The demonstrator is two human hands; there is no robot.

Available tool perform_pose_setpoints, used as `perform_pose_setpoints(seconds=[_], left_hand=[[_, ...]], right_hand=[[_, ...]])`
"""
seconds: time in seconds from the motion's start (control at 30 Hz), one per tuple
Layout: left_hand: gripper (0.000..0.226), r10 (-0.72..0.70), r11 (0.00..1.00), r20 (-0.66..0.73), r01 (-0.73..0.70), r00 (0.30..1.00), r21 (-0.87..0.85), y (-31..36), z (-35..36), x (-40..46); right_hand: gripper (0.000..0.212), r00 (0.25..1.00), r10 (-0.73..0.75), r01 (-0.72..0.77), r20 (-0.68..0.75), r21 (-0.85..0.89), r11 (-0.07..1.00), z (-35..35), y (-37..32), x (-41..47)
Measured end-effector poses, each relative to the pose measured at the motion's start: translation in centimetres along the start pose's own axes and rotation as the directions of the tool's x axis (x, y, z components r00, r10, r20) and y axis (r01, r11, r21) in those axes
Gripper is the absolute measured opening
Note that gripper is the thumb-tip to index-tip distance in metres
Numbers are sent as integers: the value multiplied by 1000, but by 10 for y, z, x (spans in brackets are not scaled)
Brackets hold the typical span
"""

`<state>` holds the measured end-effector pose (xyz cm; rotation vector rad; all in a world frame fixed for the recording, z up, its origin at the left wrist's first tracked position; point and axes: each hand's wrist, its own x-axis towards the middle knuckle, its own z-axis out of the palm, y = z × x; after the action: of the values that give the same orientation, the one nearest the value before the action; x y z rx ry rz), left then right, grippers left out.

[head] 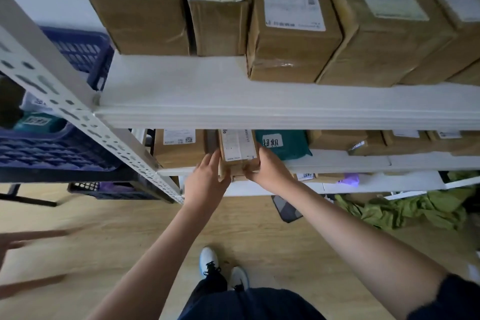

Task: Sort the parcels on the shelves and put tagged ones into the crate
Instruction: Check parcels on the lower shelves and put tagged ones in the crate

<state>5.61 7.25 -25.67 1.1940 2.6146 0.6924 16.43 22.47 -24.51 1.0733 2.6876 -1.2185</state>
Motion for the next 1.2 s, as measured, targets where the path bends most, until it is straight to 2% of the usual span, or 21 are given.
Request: perform_pose_setpoints(seconds=[0.1, 0.23, 0.37, 0.5, 0.57, 0.77, 0.9, 1.0, 1.1, 1.2], left_hand=[[45, -27, 999, -34, 26, 999, -41, -4, -1, 17], [19, -138, 989, -38, 136, 990, -55, -1, -1, 34], [30, -223, 974, -9, 223, 975, -44, 4, 9, 33], [31, -299, 954, 69, 300, 952, 1, 13, 28, 9], [28, -269, 963, 106, 268, 957, 17, 24, 39, -7], [29, -178, 983, 104, 172, 978, 62, 64, 64, -9], [43, -254, 967, 72, 253, 964, 31, 84, 76, 13], [48, -248, 968, 83, 243, 965, 67, 95, 83, 27], [51, -259, 962, 124, 244, 958, 124, 108, 86, 37], [54, -225, 972, 141, 212, 964, 105, 115, 91, 33]], right_hand=[[53, 999, 35, -35, -2, -47, 998, -3, -3, 23], [39, 996, 85, -85, -5, -102, 991, 3, -6, 45], [37, 999, 31, -32, -10, -75, 997, 1, -3, 40], [67, 1000, 28, -26, 15, -118, 993, -7, 29, 9], [70, 999, 33, -32, 2, -88, 996, -14, 57, -9], [56, 979, 119, -142, -164, -138, 980, -60, 130, -39], [50, 961, 146, -194, -233, -198, 961, -78, 148, -28], [54, 930, 250, -293, -269, -135, 946, -81, 151, -19], [43, 934, 286, -311, -214, -93, 946, -82, 147, -10], [36, 978, 166, -191, -126, -226, 955, -81, 138, -6]])
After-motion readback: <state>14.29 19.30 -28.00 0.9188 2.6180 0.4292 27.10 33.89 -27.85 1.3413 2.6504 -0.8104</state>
